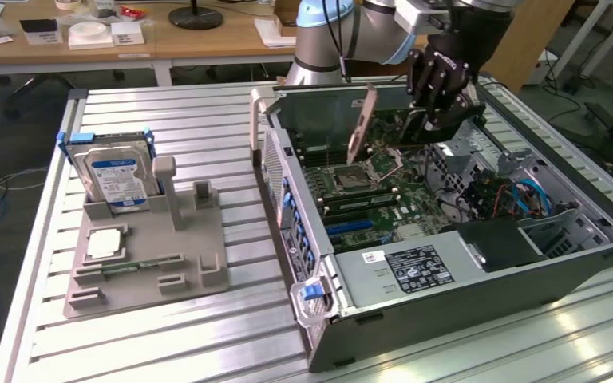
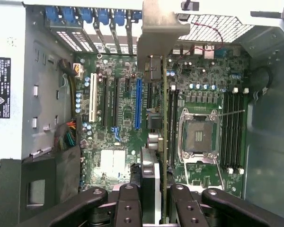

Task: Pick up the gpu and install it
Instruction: 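Insert the gpu into the slot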

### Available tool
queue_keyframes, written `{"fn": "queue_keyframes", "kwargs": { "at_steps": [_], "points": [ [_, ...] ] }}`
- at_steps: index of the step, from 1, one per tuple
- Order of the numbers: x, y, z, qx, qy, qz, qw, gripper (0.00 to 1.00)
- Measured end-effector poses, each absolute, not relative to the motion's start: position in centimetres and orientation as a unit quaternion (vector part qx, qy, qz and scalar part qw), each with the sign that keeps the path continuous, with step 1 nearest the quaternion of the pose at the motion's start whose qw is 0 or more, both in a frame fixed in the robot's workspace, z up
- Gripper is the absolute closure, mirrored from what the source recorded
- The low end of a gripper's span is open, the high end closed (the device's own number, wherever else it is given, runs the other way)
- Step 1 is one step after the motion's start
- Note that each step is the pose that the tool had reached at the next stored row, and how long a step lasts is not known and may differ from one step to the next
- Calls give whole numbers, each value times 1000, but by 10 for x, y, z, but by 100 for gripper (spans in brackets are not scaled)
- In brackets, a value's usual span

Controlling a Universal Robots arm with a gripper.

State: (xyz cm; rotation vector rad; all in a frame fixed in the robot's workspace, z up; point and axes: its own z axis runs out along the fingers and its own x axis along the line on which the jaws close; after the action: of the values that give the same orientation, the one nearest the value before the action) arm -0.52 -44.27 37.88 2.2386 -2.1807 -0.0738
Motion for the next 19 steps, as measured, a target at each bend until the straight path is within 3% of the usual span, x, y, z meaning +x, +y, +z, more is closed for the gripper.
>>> {"fn": "queue_keyframes", "kwargs": {
  "at_steps": [7,19],
  "points": [
    [-5,-443,378,716,-698,-15,0,72],
    [-5,-442,378,716,-698,-15,0,72]
  ]
}}
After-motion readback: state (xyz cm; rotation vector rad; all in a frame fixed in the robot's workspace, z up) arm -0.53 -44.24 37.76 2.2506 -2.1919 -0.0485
